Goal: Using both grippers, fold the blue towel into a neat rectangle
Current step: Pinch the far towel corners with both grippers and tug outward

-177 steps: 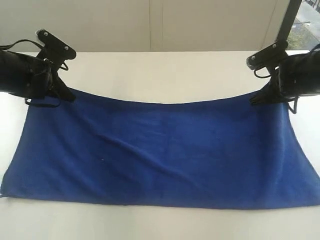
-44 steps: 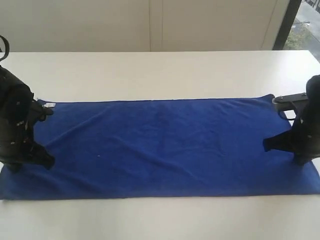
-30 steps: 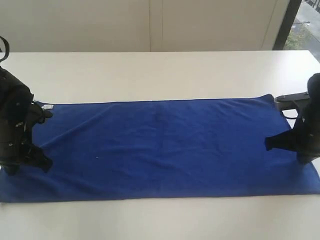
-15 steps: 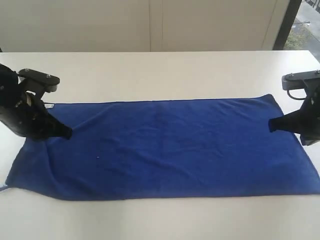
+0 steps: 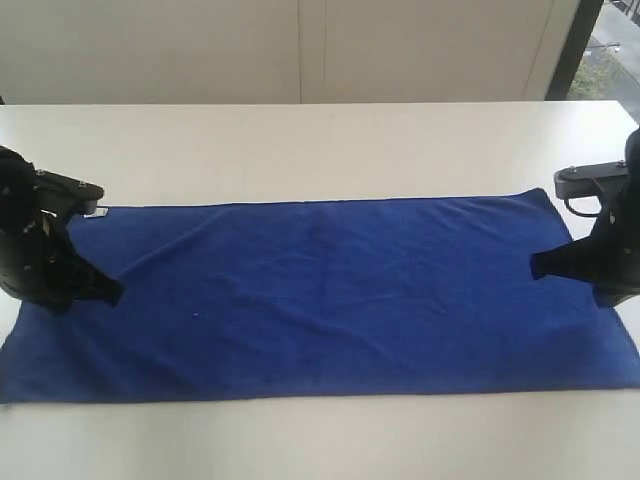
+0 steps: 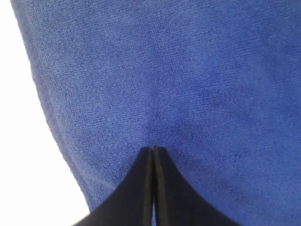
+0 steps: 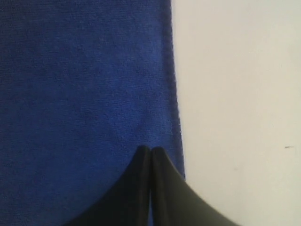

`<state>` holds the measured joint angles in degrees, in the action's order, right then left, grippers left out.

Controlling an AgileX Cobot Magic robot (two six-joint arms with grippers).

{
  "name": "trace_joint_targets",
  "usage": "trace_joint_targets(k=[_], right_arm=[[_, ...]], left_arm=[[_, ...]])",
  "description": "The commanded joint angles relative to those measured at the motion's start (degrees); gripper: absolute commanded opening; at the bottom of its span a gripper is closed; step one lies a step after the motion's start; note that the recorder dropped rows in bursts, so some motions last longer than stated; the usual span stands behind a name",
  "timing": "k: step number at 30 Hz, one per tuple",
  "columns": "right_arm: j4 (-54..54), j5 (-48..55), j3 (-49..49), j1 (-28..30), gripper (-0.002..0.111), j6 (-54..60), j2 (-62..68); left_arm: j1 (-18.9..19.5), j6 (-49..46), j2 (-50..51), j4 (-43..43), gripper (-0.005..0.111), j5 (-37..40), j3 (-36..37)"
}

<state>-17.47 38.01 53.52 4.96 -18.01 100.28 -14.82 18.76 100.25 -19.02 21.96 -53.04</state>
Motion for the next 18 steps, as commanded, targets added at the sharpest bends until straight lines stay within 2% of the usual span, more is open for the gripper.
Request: trace_joint_targets(k=[1, 5, 10, 18], right_arm=[[0.43, -0.32, 0.10, 0.11, 0.000, -0.05, -0.08], [1.26, -0.89, 0.10, 0.11, 0.000, -0.05, -0.08], [1.23, -0.89, 0.10, 0.11, 0.000, 0.06, -0.08], [1.28, -0.79, -0.18, 0.11, 0.000, 1.68, -0.08]], left_arm=[[0.12, 0.52, -1.33, 0.33, 0.000, 1.67, -0.76], [0.24, 0.52, -3.91, 0.13, 0.000, -3.27, -5.53], [1.00, 0.52, 5.14, -0.47, 0.000, -3.54, -12.69], [1.00, 0.52, 12.49, -1.20, 0.000, -3.68, -18.95]])
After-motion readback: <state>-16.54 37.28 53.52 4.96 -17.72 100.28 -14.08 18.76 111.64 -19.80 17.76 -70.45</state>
